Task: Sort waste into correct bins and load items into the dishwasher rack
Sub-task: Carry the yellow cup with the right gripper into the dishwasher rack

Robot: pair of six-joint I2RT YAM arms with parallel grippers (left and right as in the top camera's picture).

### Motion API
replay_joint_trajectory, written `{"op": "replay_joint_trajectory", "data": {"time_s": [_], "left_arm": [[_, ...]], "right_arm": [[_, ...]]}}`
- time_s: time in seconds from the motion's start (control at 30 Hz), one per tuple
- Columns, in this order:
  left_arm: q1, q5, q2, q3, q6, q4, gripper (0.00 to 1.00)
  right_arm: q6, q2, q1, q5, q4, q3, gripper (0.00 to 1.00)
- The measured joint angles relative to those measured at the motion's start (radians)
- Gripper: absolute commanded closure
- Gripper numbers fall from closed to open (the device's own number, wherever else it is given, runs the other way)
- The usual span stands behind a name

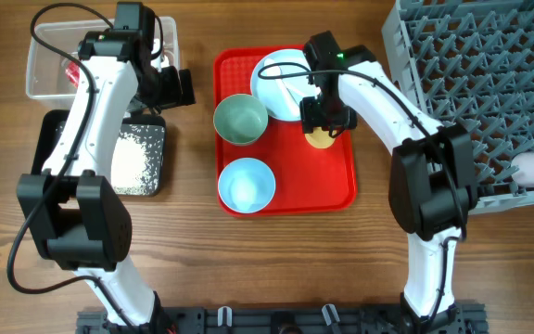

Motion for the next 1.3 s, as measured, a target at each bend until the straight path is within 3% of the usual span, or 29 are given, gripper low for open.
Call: {"op": "replay_joint_trajectory", "data": {"time_s": [0.43,0.67,0.87,1.13,1.3], "left_arm": [[0.0,0.0,0.0,0.0,0.0,0.0,0.0],[0.0,0.0,0.0,0.0,0.0,0.0,0.0],[0.0,0.0,0.0,0.0,0.0,0.0,0.0],[0.0,0.0,0.0,0.0,0.0,0.0,0.0],[0.0,0.0,0.0,0.0,0.0,0.0,0.0]], "right_arm": [[0.0,-0.025,0.001,0.052,0.134,-0.059,0.41],[-0.022,-0.028,-0.006,-0.002,-0.07,-0.04,0.49],[-0.047,-0.047,-0.007,-0.03,-0.18,-0.039,0.5],[-0.054,-0.339,-0.032,-0.034,-0.274,-0.038,0.5],[-0.054,-0.506,-0.167,-0.032,-0.365,-0.037,0.5]]}}
